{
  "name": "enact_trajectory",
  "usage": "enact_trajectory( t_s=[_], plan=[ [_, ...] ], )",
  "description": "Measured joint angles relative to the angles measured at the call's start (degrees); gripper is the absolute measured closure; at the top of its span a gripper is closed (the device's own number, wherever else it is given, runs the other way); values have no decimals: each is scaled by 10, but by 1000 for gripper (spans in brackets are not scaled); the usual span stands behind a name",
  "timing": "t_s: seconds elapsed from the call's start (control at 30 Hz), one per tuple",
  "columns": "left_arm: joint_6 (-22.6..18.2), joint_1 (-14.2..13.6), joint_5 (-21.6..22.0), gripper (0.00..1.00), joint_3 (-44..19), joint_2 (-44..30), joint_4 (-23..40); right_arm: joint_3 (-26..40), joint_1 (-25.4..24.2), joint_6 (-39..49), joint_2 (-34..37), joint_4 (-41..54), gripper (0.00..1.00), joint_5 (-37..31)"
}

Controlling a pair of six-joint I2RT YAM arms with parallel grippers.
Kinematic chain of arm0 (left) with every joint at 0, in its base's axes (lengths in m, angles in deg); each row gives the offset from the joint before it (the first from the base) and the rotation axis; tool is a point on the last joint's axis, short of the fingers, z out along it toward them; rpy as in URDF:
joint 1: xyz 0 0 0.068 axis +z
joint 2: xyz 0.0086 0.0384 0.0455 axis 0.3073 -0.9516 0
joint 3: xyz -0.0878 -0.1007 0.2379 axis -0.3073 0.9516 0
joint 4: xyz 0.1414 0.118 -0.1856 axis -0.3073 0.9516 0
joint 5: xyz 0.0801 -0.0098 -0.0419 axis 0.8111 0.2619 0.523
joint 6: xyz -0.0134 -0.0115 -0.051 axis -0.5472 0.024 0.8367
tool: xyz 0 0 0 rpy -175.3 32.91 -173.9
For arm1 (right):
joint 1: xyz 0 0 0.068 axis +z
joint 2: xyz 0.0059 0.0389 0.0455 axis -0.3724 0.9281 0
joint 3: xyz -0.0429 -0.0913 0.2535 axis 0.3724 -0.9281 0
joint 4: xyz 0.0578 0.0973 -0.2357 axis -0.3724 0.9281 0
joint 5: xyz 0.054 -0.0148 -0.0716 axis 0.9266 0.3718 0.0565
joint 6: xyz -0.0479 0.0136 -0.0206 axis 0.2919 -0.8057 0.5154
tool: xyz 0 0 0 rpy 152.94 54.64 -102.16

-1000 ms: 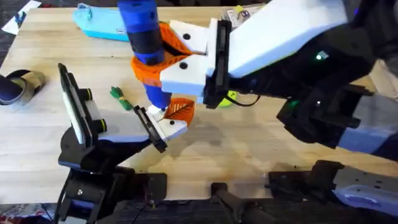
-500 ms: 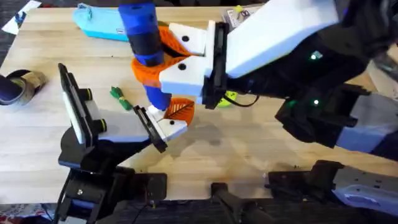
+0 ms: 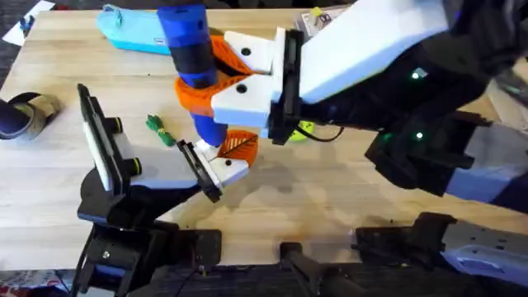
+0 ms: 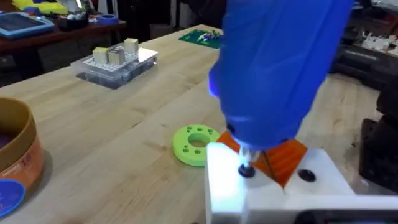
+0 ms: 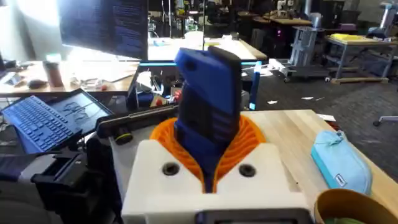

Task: Pick up the gripper from the table and insert it into the empty holder that is missing its gripper. Then pick up a screw, insert it into the mounting hole, and use the screwdriver to tighten it. Finally, clean up the table by picking up the vegetable and placing it into the bucket.

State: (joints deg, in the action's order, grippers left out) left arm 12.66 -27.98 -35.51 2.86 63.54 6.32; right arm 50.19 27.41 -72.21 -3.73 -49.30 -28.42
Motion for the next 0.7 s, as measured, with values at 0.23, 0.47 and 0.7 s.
enact_trajectory(
  t_s=[0.23, 0.47, 0.7],
  plan=[
    [0, 0, 0, 985, 0, 0, 0, 0, 0, 0, 0, 0, 958, 0],
    [0, 0, 0, 985, 0, 0, -1, -1, 0, -2, 2, -12, 956, 2],
    [0, 0, 0, 985, 0, 0, 0, -5, -17, -4, 9, -142, 957, 5]
  ],
)
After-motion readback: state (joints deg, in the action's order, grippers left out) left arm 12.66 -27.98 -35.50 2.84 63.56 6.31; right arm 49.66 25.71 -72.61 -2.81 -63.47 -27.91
